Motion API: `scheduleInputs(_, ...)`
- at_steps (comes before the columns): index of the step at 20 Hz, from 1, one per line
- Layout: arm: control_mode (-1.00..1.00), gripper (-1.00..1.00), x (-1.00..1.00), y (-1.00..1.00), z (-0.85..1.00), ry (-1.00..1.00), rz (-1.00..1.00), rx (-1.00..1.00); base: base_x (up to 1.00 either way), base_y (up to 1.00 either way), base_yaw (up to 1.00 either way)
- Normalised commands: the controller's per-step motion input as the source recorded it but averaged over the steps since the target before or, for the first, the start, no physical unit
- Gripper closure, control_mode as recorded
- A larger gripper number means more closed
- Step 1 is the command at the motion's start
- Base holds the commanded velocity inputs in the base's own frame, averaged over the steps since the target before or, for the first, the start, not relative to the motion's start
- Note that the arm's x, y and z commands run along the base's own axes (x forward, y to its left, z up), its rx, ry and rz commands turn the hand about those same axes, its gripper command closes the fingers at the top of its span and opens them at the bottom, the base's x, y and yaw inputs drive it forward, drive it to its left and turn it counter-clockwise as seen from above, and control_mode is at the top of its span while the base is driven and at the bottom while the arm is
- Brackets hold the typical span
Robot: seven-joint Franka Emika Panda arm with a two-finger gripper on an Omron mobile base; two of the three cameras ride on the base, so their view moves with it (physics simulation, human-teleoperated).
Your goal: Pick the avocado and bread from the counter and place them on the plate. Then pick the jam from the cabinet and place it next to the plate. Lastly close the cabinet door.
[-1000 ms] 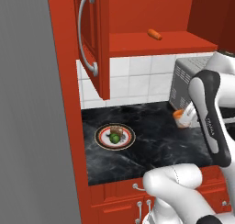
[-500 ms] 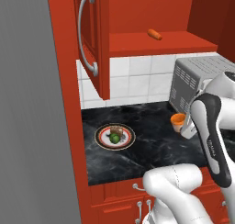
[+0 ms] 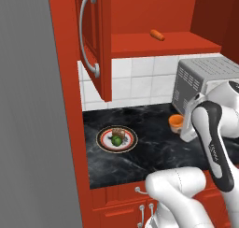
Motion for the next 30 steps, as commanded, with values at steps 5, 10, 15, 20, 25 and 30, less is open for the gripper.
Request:
scheduleInputs(5, -1.0, 1.0, 0.36, 0.0, 0.0, 0.0, 0.06, 0.05, 0.0, 0.0, 0.0)
scheduleInputs(10, -1.0, 1.0, 0.37, 0.0, -0.04, 0.04, 0.08, 0.1, 0.0, 0.0, 0.0)
scheduleInputs(15, -1.0, 1.0, 0.42, 0.0, -0.27, 0.12, 0.05, 0.04, 0.0, 0.0, 0.0)
scheduleInputs(20, -1.0, 1.0, 0.28, 0.02, -0.43, 0.13, 0.0, 0.0, 0.0, 0.0, 0.0)
scheduleInputs(25, -1.0, 1.0, 0.12, 0.0, -0.44, 0.0, 0.0, 0.0, 0.0, 0.0, 0.0)
scheduleInputs(30, -1.0, 1.0, 0.16, 0.0, -0.43, 0.0, 0.02, 0.0, 0.0, 0.0, 0.0)
